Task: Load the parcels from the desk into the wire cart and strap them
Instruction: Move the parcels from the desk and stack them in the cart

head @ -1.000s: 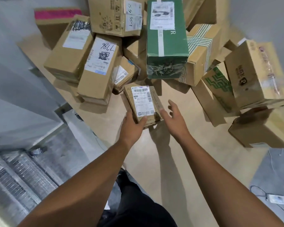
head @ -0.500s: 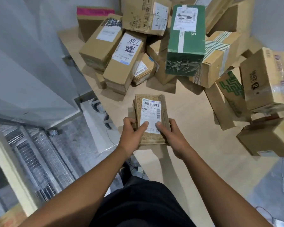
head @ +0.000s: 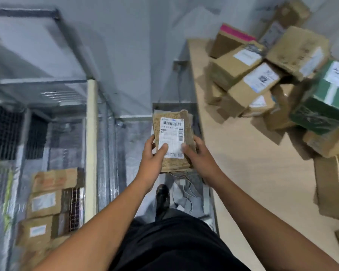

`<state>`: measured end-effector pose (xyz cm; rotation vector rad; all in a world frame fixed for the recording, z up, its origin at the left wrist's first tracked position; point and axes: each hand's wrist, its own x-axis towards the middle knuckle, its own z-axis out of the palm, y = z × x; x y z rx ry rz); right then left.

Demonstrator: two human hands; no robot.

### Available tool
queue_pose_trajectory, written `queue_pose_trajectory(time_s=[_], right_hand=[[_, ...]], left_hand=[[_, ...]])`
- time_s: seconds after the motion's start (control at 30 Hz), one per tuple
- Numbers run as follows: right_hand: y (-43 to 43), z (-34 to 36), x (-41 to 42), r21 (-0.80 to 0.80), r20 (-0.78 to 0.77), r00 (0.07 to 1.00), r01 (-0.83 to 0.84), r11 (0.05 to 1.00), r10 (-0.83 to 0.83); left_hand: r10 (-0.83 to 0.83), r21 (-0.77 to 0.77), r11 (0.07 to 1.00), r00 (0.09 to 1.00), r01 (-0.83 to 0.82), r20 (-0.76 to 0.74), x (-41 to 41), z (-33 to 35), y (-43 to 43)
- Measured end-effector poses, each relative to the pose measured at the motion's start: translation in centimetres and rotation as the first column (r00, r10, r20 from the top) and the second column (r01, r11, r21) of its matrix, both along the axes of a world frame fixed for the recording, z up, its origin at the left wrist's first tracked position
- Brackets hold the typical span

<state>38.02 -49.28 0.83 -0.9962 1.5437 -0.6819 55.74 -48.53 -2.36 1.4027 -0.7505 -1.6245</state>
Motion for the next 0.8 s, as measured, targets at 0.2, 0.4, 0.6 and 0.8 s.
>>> queue_pose_trajectory(time_s=[0.2, 0.4, 0.6, 0.8], right_hand=[[-2.2, 2.0, 13.6, -0.057, -0.052, 0.956, -0.292, 0.955, 0.289], [-4.0, 2.3, 27.5, -0.088, -0.054, 0.847, -0.532, 0.842, 0.529], [-8.9, -0.6, 39.6, -0.026, -0.192, 0.629, -0.77, 0.637, 0.753], [-17.5, -10.7, 50.1, 0.097, -0.221, 0.335, -0.927, 0.362, 0.916]], left_hand=[[0.329, -0.024, 0.943, 0.939, -0.333, -0.101, 11.9, 1.5, 2.4], [0.648, -0.025, 0.755, 0.752, -0.655, -0.123, 22.3, 1.2, 5.0], [0.822, 0.066, 0.568, 0.563, -0.82, -0.08, 30.2, -0.6, 4.0], [0.866, 0.164, 0.458, 0.48, -0.874, 0.139, 37.0, -8.5, -0.3]])
